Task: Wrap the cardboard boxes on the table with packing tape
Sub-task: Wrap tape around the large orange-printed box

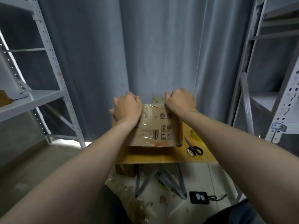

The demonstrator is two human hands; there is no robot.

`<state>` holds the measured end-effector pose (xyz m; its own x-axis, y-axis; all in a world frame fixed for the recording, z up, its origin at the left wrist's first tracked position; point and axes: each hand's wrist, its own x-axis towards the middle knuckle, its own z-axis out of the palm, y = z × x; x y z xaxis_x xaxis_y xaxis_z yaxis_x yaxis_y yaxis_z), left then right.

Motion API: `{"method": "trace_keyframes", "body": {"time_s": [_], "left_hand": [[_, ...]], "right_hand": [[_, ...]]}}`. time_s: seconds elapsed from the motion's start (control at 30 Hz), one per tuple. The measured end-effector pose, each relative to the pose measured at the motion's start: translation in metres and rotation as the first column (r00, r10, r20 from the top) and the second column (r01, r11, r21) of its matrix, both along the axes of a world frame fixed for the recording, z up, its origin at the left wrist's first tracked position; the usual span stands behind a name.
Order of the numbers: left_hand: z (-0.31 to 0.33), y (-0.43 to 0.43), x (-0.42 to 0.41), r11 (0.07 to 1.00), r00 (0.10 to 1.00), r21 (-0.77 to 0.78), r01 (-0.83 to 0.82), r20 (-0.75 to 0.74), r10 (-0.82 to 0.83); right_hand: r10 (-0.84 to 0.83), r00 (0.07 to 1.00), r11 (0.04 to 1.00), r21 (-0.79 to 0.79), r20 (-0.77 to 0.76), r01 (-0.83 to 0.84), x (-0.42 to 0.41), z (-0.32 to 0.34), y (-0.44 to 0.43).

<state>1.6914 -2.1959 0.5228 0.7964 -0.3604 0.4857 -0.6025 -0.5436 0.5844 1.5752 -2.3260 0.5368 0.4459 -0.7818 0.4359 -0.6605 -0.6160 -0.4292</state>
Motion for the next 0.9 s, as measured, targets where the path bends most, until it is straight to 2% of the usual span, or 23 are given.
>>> {"method": "trace_keyframes", "body": {"time_s": [0.1, 0.17, 0.23, 0.43, 0.53, 0.63, 0.77, 0.9], "left_hand": [[-0.017, 0.020, -0.008, 0.994, 0.990, -0.093, -0.062, -0.133, 0.049], [-0.033, 0.031, -0.012, 0.994, 0.960, -0.071, -0.085, -0.273, 0.063], [-0.047, 0.038, -0.014, 0.997, 0.933, -0.010, -0.071, -0.354, 0.063], [-0.047, 0.034, -0.016, 0.974, 0.947, 0.227, 0.006, -0.314, 0.067], [-0.039, 0.023, -0.011, 0.931, 0.971, 0.364, -0.010, -0.219, 0.095], [-0.033, 0.010, 0.001, 0.907, 0.985, 0.421, 0.009, -0.160, 0.064], [-0.032, -0.020, 0.016, 0.865, 0.988, 0.495, 0.076, -0.154, 0.002], [-0.035, -0.048, 0.031, 0.820, 0.984, 0.556, 0.135, -0.172, -0.045]], "right_hand": [[0.016, 1.000, 0.979, 0.203, -0.026, -0.011, -0.008, -0.009, 0.017], [0.044, 0.998, 0.951, 0.309, -0.041, -0.029, -0.015, -0.021, 0.029], [0.085, 0.992, 0.936, 0.348, -0.090, -0.048, -0.020, -0.035, 0.040], [0.124, 0.946, 0.966, 0.255, -0.299, -0.046, -0.012, -0.051, 0.060], [0.114, 0.919, 0.986, 0.157, -0.376, -0.058, -0.005, -0.055, 0.055], [0.133, 0.896, 0.990, 0.092, -0.423, -0.103, 0.001, -0.060, 0.042], [0.185, 0.865, 0.982, 0.062, -0.467, -0.177, 0.007, -0.073, 0.031], [0.200, 0.841, 0.980, 0.108, -0.503, -0.168, 0.010, -0.078, 0.024]]}}
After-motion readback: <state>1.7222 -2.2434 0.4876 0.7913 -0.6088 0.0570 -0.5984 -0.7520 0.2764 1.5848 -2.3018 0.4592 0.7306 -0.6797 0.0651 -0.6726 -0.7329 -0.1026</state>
